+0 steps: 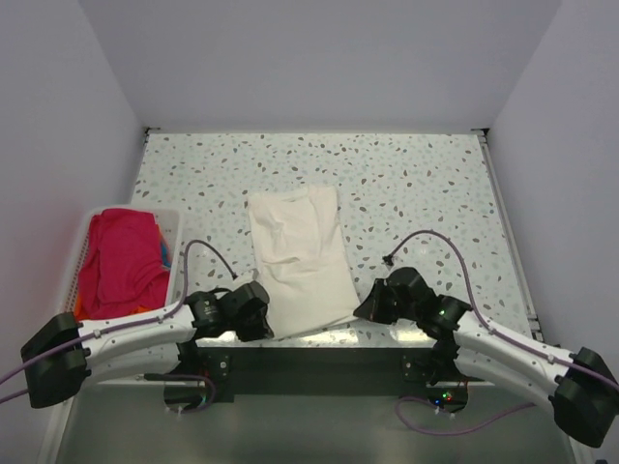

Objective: Fold and stack the t-shirts
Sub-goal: Fold the tshirt

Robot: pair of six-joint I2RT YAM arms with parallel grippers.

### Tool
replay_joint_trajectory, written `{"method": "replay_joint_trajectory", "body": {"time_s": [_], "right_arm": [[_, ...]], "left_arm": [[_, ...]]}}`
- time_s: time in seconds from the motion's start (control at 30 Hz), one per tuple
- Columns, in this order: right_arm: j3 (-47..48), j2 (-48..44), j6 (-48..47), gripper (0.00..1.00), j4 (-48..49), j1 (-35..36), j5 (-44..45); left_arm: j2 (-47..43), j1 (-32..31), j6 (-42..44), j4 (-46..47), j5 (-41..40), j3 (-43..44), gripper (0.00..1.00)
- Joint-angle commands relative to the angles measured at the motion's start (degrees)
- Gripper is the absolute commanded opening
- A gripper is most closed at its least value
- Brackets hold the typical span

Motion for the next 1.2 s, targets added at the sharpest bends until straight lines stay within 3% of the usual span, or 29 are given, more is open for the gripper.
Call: {"method": "replay_joint_trajectory", "body": {"time_s": [0.0, 0.23, 0.5, 0.8, 1.17], "right_arm": [[-2.37, -6.15, 2.59, 0.0, -10.06, 1.93, 1.83], [4.21, -10.82, -1.86, 0.0, -19.47, 3.88, 8.23], [20.91, 2.27, -11.19, 0.0, -22.91, 3.79, 15.97], [36.03, 15.54, -17.43, 0.0, -18.34, 0.55, 18.62], [51.85, 33.98, -23.06, 0.0, -11.93, -12.73, 7.99]], "left_arm": [[0.48, -3.61, -0.3, -7.92, -0.97, 2.77, 0.0], [-4.54, -5.29, -1.54, -17.34, -6.68, 10.75, 0.0], [-0.49, -2.13, 2.85, -22.45, -15.48, 22.72, 0.0], [3.88, 12.45, 16.47, -14.98, -12.66, 28.35, 0.0], [15.49, 26.96, 28.25, -3.91, -7.06, 37.05, 0.0]]}}
